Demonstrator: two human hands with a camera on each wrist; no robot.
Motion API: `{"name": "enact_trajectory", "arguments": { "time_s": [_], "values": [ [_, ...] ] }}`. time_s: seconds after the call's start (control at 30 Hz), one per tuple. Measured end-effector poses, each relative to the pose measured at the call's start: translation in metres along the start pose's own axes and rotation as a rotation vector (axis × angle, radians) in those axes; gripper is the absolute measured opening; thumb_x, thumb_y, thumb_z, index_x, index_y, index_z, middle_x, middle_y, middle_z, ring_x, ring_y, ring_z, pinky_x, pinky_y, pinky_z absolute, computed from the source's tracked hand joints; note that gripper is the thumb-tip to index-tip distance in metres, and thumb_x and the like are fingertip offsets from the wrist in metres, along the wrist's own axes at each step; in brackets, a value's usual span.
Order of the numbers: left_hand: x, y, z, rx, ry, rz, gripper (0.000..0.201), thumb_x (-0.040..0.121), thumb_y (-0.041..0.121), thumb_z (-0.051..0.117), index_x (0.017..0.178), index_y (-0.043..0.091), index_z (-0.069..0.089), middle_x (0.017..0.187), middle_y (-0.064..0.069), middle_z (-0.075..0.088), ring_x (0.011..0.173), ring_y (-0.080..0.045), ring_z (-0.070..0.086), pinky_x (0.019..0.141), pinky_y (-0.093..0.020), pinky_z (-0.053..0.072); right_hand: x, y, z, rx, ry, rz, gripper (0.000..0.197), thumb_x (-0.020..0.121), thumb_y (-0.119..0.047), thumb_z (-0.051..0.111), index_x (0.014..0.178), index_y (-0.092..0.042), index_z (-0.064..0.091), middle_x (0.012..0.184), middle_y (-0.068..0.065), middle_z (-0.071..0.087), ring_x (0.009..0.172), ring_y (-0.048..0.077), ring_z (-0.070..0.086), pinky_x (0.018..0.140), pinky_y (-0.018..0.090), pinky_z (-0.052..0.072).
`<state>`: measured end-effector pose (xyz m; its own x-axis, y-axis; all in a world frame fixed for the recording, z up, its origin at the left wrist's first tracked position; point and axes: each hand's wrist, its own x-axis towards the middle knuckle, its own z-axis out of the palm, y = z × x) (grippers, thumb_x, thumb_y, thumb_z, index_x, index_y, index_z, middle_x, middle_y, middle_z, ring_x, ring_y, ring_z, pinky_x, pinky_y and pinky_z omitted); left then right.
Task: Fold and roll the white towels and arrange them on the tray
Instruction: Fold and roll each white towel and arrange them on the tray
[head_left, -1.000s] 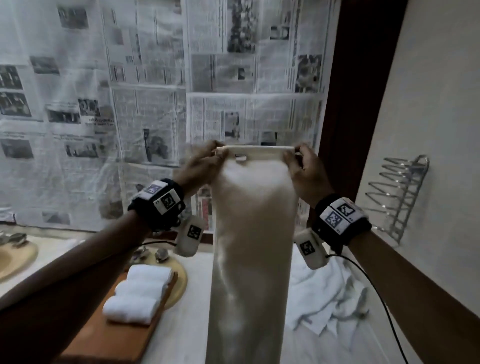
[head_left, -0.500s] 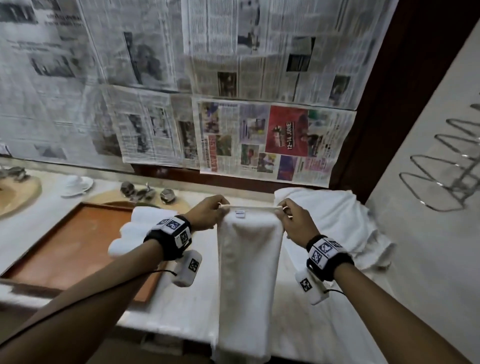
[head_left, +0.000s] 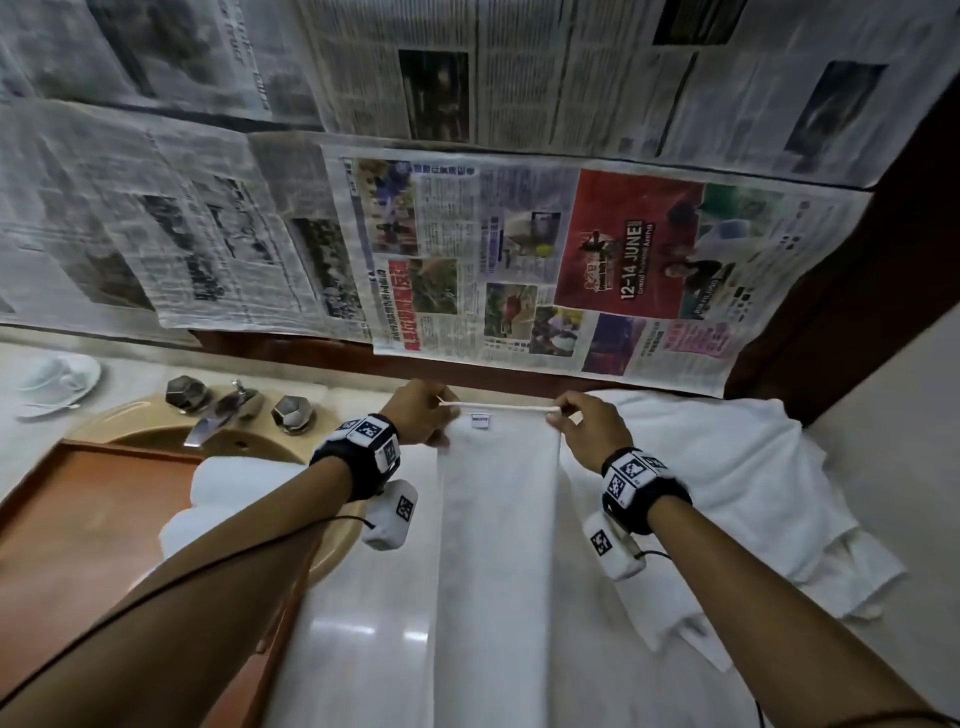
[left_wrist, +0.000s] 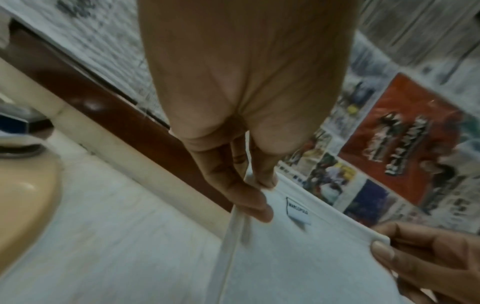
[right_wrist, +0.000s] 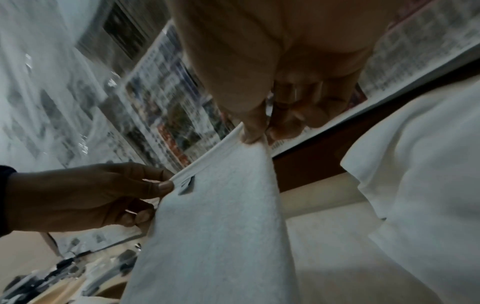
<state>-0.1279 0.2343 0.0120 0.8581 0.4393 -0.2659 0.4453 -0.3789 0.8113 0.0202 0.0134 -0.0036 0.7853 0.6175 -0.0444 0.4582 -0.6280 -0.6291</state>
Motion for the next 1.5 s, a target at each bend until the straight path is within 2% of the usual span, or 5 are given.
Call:
{"name": "enact_trajectory", "arguments": {
  "time_s": [0.57, 0.67, 0.83, 1.0, 1.5],
  "values": [
    [0.148, -0.104, 0.063, -0.177, 0.102, -0.191, 0.015, 0.089, 0.016, 0.07, 0.104, 0.015, 0.072, 0.093, -0.003, 0.072, 0.084, -0.016, 0.071, 0.089, -0.032, 0.055, 0.116, 0.065, 0.097, -0.164, -0.072, 0.318, 0.021, 0.092, -0.033, 0.057, 0.11, -0.024, 0.064, 0.107, 0.004, 0.072, 0.105, 0.03, 0.061, 0.087, 0.037, 0.051],
    [0.135, -0.109, 0.068, 0.009, 0.11, -0.064, 0.046, 0.092, 0.018, 0.067, 0.136, 0.017, 0.053, 0.126, -0.001, 0.061, 0.105, -0.011, 0.06, 0.088, -0.011, 0.042, 0.101, 0.068, 0.107, -0.138, -0.133, 0.314, 0.042, 0.093, -0.033, 0.058, 0.132, -0.021, 0.048, 0.118, 0.003, 0.066, 0.11, 0.028, 0.06, 0.09, 0.041, 0.051],
    [0.082, -0.128, 0.109, 0.483, 0.058, 0.245, 0.054, 0.099, 0.031, 0.051, 0.148, 0.011, 0.04, 0.161, -0.009, 0.025, 0.134, -0.032, 0.045, 0.109, -0.043, 0.04, 0.04, 0.069, 0.134, -0.293, -0.212, -0.003, 0.055, 0.096, -0.028, 0.057, 0.144, -0.008, 0.041, 0.153, 0.012, 0.035, 0.138, 0.03, 0.038, 0.11, 0.04, 0.036],
    [0.057, -0.145, 0.138, 0.78, -0.172, 0.204, 0.065, 0.105, 0.048, 0.016, 0.156, 0.018, -0.01, 0.162, 0.0, -0.02, 0.149, -0.017, -0.018, 0.123, -0.046, -0.001, 0.015, 0.079, 0.155, -0.498, -0.431, -0.087, 0.069, 0.104, -0.043, 0.03, 0.156, -0.011, -0.001, 0.162, 0.008, -0.015, 0.151, 0.025, -0.009, 0.122, 0.044, 0.006],
    [0.132, -0.122, 0.115, 0.859, -0.272, 0.158, 0.065, 0.104, 0.051, 0.015, 0.156, 0.021, -0.012, 0.163, 0.004, -0.014, 0.15, -0.011, -0.012, 0.121, -0.048, -0.005, 0.094, 0.08, 0.144, -0.629, -0.54, 0.001, 0.069, 0.105, -0.042, 0.025, 0.154, -0.009, -0.009, 0.163, 0.007, -0.012, 0.15, 0.024, -0.009, 0.122, 0.046, -0.001]
  ]
}}
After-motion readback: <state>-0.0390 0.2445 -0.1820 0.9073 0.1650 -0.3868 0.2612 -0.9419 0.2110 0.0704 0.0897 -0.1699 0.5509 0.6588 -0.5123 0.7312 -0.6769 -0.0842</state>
